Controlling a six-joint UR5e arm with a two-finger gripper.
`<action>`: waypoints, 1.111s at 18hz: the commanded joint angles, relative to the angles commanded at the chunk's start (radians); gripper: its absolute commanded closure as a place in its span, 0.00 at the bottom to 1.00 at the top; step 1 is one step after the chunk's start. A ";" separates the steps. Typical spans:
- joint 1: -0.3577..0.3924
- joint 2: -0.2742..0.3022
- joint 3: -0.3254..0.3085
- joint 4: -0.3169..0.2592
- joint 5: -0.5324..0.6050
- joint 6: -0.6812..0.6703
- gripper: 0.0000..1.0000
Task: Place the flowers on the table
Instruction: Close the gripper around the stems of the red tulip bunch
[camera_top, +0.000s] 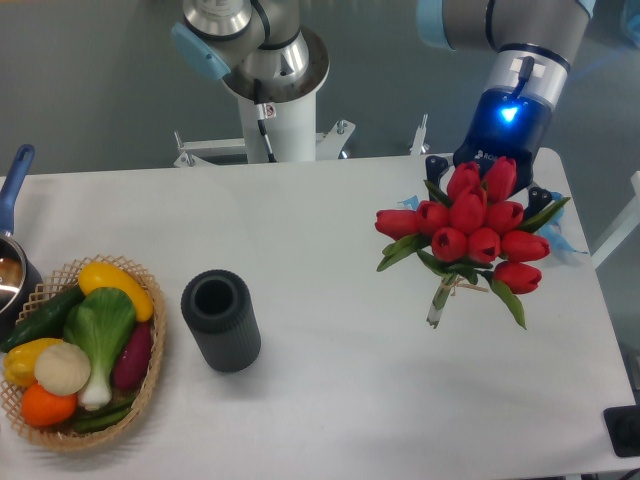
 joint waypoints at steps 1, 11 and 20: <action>-0.002 0.003 -0.006 0.000 0.002 0.002 0.63; -0.006 0.011 0.014 -0.003 0.087 -0.006 0.63; -0.034 0.011 0.047 -0.012 0.238 -0.009 0.63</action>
